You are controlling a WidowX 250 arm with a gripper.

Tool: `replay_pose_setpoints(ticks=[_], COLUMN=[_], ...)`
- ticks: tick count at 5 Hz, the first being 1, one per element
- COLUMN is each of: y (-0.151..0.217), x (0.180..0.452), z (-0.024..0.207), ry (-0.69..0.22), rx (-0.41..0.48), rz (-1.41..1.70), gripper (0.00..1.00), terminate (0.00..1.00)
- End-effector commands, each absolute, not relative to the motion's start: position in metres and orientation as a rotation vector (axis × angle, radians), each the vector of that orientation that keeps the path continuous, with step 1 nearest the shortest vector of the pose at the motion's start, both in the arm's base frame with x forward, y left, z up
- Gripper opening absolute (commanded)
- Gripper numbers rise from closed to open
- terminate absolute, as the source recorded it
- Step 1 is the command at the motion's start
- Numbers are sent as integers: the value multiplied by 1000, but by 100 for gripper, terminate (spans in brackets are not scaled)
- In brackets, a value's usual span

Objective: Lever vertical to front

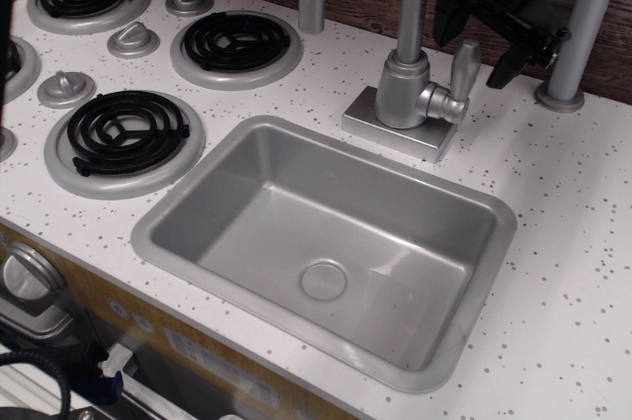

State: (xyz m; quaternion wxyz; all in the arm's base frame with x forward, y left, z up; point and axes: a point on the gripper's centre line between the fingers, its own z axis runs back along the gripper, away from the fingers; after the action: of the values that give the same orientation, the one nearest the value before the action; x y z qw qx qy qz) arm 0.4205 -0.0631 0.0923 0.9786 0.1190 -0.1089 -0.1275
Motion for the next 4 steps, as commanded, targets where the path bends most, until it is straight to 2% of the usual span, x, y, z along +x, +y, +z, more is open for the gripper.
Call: replay_pose_setpoints(ticks=[1,2,4], y=[-59,-59,-59], x=[430,430,412], z=[109,108,106], ry=[-274,-261,-175], rx=[231,235,241], rz=[-253,-244,-184], gripper=[100,0,0], terminate=[0,0,0])
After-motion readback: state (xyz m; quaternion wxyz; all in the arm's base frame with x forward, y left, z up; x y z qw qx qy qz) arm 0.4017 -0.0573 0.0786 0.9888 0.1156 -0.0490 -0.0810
